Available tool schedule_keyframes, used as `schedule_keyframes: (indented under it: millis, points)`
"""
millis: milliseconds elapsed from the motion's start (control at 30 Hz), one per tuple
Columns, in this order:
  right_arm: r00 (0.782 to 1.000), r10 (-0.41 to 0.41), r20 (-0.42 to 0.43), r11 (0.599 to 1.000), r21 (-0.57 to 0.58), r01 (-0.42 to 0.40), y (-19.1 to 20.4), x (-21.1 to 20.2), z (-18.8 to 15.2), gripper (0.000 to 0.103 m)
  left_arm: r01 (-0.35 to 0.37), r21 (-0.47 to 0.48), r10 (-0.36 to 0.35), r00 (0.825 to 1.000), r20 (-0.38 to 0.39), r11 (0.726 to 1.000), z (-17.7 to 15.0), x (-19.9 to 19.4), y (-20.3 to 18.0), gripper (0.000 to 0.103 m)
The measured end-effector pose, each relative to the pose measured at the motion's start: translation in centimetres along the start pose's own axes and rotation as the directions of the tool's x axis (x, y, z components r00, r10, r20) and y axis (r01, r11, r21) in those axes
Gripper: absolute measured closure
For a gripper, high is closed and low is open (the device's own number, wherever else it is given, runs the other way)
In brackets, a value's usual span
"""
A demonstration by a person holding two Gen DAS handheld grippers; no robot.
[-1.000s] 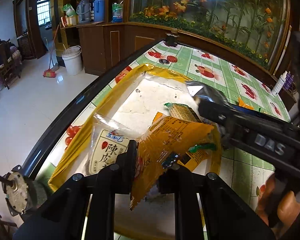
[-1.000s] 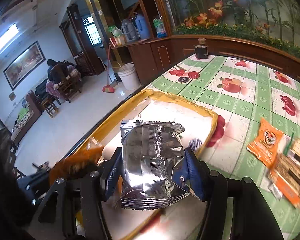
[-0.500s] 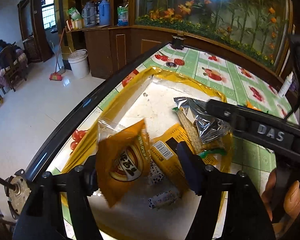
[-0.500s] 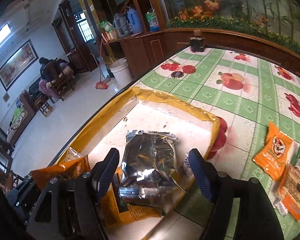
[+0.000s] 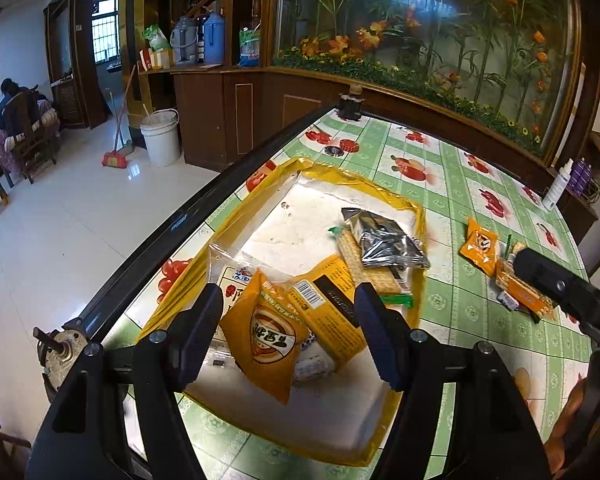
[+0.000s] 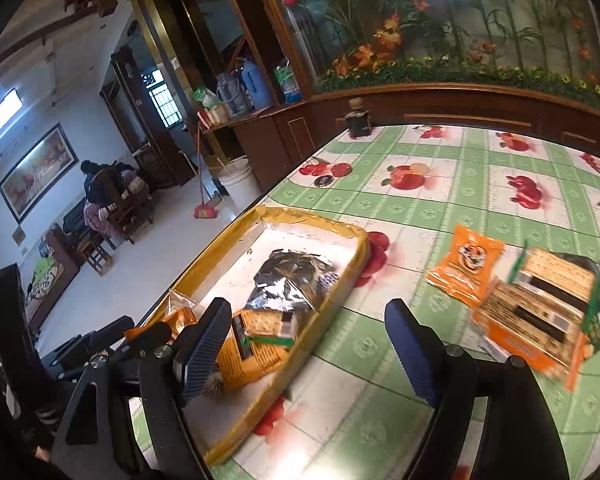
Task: Organize snacks
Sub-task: 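Withdraw both grippers from the tray toward the remaining snacks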
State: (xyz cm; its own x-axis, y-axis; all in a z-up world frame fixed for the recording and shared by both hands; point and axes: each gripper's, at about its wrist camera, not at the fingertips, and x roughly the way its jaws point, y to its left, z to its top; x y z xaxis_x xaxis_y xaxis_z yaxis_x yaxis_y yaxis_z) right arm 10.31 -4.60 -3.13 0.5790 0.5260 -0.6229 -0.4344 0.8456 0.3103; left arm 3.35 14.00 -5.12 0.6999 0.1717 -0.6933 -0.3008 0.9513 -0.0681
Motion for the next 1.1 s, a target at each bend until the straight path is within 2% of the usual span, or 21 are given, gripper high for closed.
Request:
schedule_keyframes:
  millis: [267, 567, 800, 1100]
  points:
    - [0.997, -0.059, 0.054, 0.995, 0.088, 0.054, -4.7, -5.9, -2.3, 0.021, 0.022, 0.042, -0.024, 0.999, 0.028, 0.999, -0.1, -2.1, -2.7, 0.035]
    - [0.982, -0.159, 0.103, 0.972, 0.192, 0.137, -11.0, -11.7, -4.6, 0.021, 0.047, 0.12, -0.053, 0.998, 0.044, 0.992, -0.5, -3.7, -6.9, 0.035]
    - [0.972, -0.204, 0.119, 0.958, 0.229, 0.173, -13.9, -14.3, -5.8, 0.021, 0.051, 0.179, -0.06, 0.997, 0.05, 0.983, -1.0, -4.2, -9.8, 0.035]
    - [0.969, -0.216, 0.121, 0.95, 0.257, 0.179, -15.9, -15.1, -6.7, 0.02, 0.05, 0.222, -0.061, 0.997, 0.045, 0.974, -1.6, -4.3, -11.9, 0.035]
